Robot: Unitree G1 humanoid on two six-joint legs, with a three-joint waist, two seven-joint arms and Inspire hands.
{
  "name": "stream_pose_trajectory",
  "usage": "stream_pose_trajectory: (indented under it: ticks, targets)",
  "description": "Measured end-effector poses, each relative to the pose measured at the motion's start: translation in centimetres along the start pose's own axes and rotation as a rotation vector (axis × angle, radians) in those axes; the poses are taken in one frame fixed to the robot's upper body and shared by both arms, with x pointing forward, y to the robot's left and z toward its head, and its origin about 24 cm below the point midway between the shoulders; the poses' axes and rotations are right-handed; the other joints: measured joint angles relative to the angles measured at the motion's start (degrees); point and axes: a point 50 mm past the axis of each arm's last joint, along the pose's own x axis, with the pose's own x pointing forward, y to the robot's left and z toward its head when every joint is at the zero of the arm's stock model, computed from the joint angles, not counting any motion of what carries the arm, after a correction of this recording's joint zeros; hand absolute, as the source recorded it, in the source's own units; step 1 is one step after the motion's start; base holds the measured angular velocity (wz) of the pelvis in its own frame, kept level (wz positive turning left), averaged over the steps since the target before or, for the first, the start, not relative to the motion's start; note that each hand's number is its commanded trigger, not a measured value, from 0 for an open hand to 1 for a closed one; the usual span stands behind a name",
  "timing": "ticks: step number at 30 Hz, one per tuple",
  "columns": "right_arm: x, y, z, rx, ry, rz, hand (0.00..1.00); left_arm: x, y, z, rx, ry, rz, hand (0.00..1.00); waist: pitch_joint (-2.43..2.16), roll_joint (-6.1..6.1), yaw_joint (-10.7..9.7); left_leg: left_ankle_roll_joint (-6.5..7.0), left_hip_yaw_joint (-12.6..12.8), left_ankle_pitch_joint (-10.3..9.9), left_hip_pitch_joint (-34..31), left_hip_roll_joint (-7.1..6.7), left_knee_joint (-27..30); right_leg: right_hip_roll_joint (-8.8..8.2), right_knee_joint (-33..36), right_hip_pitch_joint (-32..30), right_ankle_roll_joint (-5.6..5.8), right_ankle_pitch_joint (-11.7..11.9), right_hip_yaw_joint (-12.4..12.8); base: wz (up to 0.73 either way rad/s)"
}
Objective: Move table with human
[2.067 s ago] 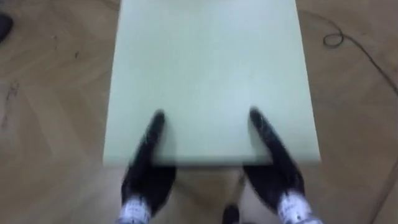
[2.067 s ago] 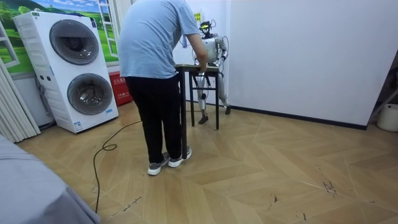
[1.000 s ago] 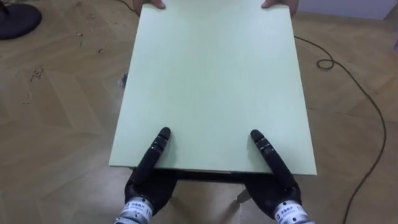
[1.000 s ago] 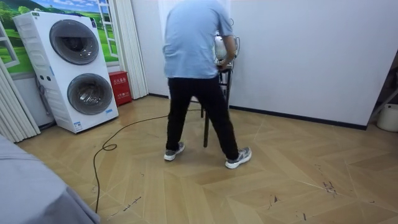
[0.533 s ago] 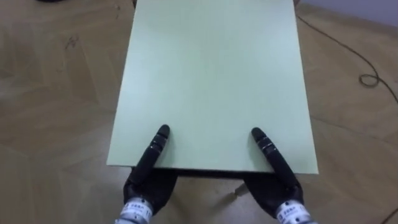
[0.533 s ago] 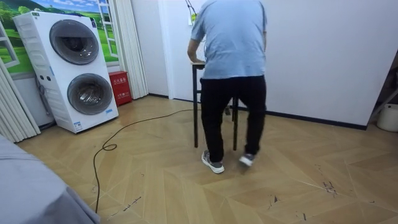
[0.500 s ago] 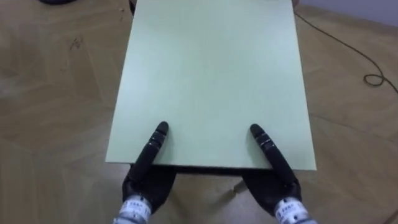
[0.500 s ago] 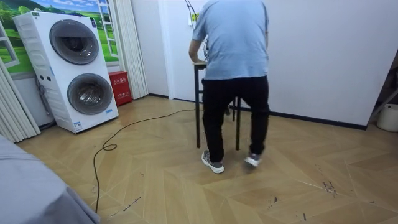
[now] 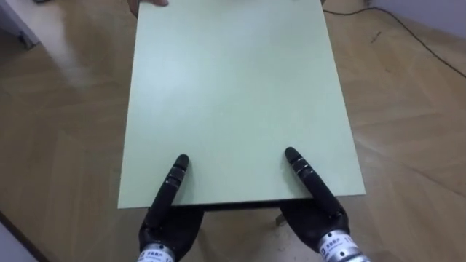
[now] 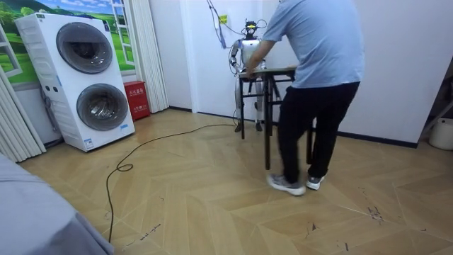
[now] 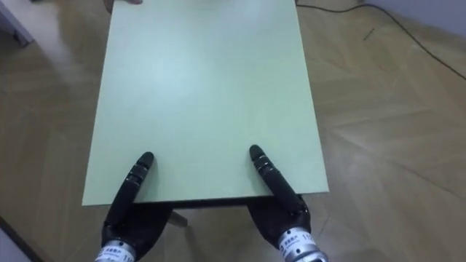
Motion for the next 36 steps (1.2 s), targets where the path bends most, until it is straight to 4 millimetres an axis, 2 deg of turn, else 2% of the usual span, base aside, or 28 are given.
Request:
stream_pose_trajectory:
  ticks: [1, 2, 4, 5, 6, 8, 10, 13, 17, 18, 19, 20, 21, 22, 23, 24, 25, 26, 27, 29, 34, 36]
  targets:
    - [0.0, 0.0, 0.0, -0.001, 0.0, 0.001, 1.0, 0.0, 0.0, 0.0, 0.0, -0.001, 0.0, 1.0, -0.01, 0.04, -0.07, -0.05, -0.35, 0.06, -0.13, -0.11, 0.06, -0.24, 0.52, 0.04, 0.04, -0.42, -0.72, 0.72]
    - [0.0, 0.0, -0.1, -0.002, 0.0, 0.0, 1.0, 0.0, 0.0, 0.0, 0.0, 0.0, 0.001, 1.0, -0.01, 0.52, -0.39, -0.11, -1.79, 0.29, -0.75, -0.43, 0.48, -0.7, 1.52, 0.23, -0.13, -1.21, -2.19, 0.86]
    - [-0.1, -0.1, 0.0, 0.0, -0.002, -0.005, 1.0, 0.0, 0.0, 0.0, -0.001, 0.004, 0.002, 1.0, 0.01, 1.47, -2.19, 0.0, -1.33, 1.35, -1.52, -0.86, 0.26, -1.51, 1.97, 1.34, 0.15, -2.11, -4.2, 1.15]
    - [-0.2, -0.2, -0.1, 0.002, 0.0, -0.008, 1.0, 0.0, 0.1, 0.0, -0.001, 0.005, 0.004, 1.0, -0.01, 1.67, -3.77, 0.37, 1.09, 2.71, -1.89, -1.11, -0.5, -2.25, 2.03, 2.16, 0.62, -2.77, -5.21, 1.29]
    - [-0.1, -0.1, -0.1, 0.004, 0.0, -0.007, 1.0, 0.0, 0.1, 0.0, 0.0, 0.005, 0.004, 1.0, -0.02, 1.75, -4.62, 0.8, 5.06, 3.95, -2.1, -0.93, -1.42, -2.71, 2.11, 2.42, 0.88, -3.17, -5.25, 1.16]
    - [-0.2, -0.2, 0.0, -0.006, -0.005, -0.01, 1.0, 0.0, 0.1, -0.2, -0.002, 0.011, 0.005, 1.0, 0.0, 1.78, -4.68, 1.12, 6.74, 5.32, -2.11, -1.04, -2.63, -2.96, 2.04, 2.88, 1.09, -3.39, -5.56, 0.7]
    - [-0.2, -0.3, 0.0, -0.01, -0.001, -0.013, 1.0, -0.2, 0.2, -0.2, -0.003, 0.011, 0.012, 1.0, 0.01, 1.8, -4.01, 1.2, 6.84, 5.6, -2.41, -1.01, -2.6, -3.1, 2.24, 3.11, 1.16, -3.47, -6.75, 0.37]
    - [-0.3, -0.4, 0.0, -0.014, 0.003, -0.023, 1.0, -0.2, 0.4, -0.3, -0.008, 0.013, 0.023, 1.0, 0.08, 1.93, -2.99, 1.72, 6.68, 5.93, -2.97, -1.37, -2.11, -4.13, 3.85, 3.23, 1.45, -3.73, -8.22, 0.33]
    - [-0.6, -0.7, -0.2, -0.014, 0.011, -0.048, 1.0, -0.4, 0.7, -0.7, -0.017, 0.025, 0.048, 1.0, 0.17, 1.95, -2.93, 3.6, 6.12, 5.8, -3.04, -4.18, -1.37, -8.32, 10.51, 2.79, 2.91, -5.98, -8.01, 0.54]
    - [-0.7, -0.8, -0.2, -0.012, 0.011, -0.052, 1.0, -0.4, 0.8, -0.7, -0.016, 0.029, 0.05, 1.0, 0.25, 2.09, -3.17, 4.31, 4.23, 5.36, -3.59, -5.28, -0.31, -9.38, 12.86, 2.7, 3.06, -6.49, -7.65, 0.75]
    - [-0.7, -0.9, -0.2, -0.011, 0.009, -0.055, 1.0, -0.4, 0.8, -0.7, -0.014, 0.031, 0.05, 1.0, 0.27, 2.12, -3.64, 4.62, 3.04, 5.16, -4.05, -5.91, 0.2, -9.73, 13.87, 2.64, 3.09, -6.77, -6.69, 1.03]
    - [-0.8, -1.0, -0.1, -0.008, 0.005, -0.059, 1.0, -0.4, 0.7, -0.8, -0.009, 0.035, 0.048, 1.0, 0.29, 2.14, -5.11, 5.15, -0.28, 4.86, -5.04, -7.03, 1.72, -10.0, 15.57, 2.23, 2.95, -7.35, -3.6, 1.32]
    - [-0.9, -1.0, -0.1, -0.003, 0.002, -0.062, 1.0, -0.3, 0.7, -0.9, -0.005, 0.036, 0.046, 1.0, 0.28, 2.0, -6.45, 5.67, -3.18, 4.69, -5.7, -8.66, 2.76, -9.66, 16.14, 1.9, 2.38, -8.48, 1.04, 1.33]
    - [-0.9, -1.0, -0.2, 0.001, 0.001, -0.063, 1.0, -0.3, 0.7, -0.8, -0.001, 0.036, 0.045, 1.0, 0.32, 1.76, -7.0, 5.9, -4.49, 4.78, -5.83, -9.38, 2.99, -8.76, 15.66, 1.85, 2.35, -9.53, 3.61, 1.28]
    - [-0.9, -1.0, -0.4, 0.008, -0.002, -0.064, 1.0, -0.3, 0.7, -0.7, 0.005, 0.035, 0.044, 1.0, 0.34, 1.49, -7.99, 6.24, -6.94, 5.25, -5.93, -10.77, 3.04, -6.5, 13.59, 1.39, 2.16, -11.31, 7.12, 1.11]
    - [-0.9, -1.0, -0.4, 0.009, -0.004, -0.065, 1.0, -0.3, 0.7, -0.7, 0.009, 0.034, 0.043, 1.0, 0.43, 1.3, -8.52, 6.34, -8.55, 5.52, -6.11, -12.02, 3.29, -4.28, 11.07, 0.07, 2.13, -11.41, 8.82, 1.18]
    - [-1.1, -1.1, -0.4, 0.011, -0.007, -0.071, 1.0, -0.3, 0.7, -0.8, 0.01, 0.039, 0.045, 1.0, 0.31, 1.43, -9.38, 6.46, -9.71, 5.97, -6.33, -12.56, 3.46, -3.73, 11.07, 0.11, 1.86, -11.33, 9.14, 0.99]
    - [-1.2, -1.2, -0.4, 0.016, -0.014, -0.068, 1.0, -0.3, 0.6, -0.8, 0.02, 0.038, 0.04, 1.0, 0.12, 1.2, -8.93, 6.37, -10.05, 6.41, -6.53, -13.15, 2.93, -3.83, 10.68, 0.15, 1.94, -11.59, 9.08, 0.58]
    - [-1.2, -1.1, -0.5, 0.018, -0.016, -0.063, 1.0, -0.3, 0.6, -0.7, 0.023, 0.033, 0.038, 1.0, 0.12, 1.18, -7.5, 6.31, -10.14, 6.5, -6.76, -13.12, 2.6, -3.42, 9.72, 0.27, 1.9, -11.23, 9.06, 0.31]
    - [-1.2, -1.1, -0.6, 0.02, -0.016, -0.062, 1.0, -0.3, 0.6, -0.6, 0.026, 0.032, 0.038, 1.0, 0.1, 0.91, -6.67, 6.32, -10.87, 6.51, -6.74, -12.98, 2.31, -2.72, 7.6, 1.62, 1.74, -10.73, 9.04, 0.26]
    - [-1.1, -1.1, -0.8, 0.021, -0.015, -0.063, 1.0, -0.3, 0.6, -0.6, 0.03, 0.03, 0.046, 1.0, 0.11, -0.99, -4.34, 6.35, -11.67, 6.52, -6.73, -12.61, 1.58, -1.24, 2.92, 4.33, 1.74, -8.89, 9.36, 0.27]
    - [-1.1, -1.0, -0.7, 0.021, -0.015, -0.064, 1.0, -0.3, 0.6, -0.5, 0.031, 0.03, 0.048, 1.0, 0.38, -1.81, -3.86, 6.33, -12.51, 6.51, -6.73, -12.86, 1.44, -0.96, 1.53, 5.39, 1.67, -8.58, 9.29, 0.31]
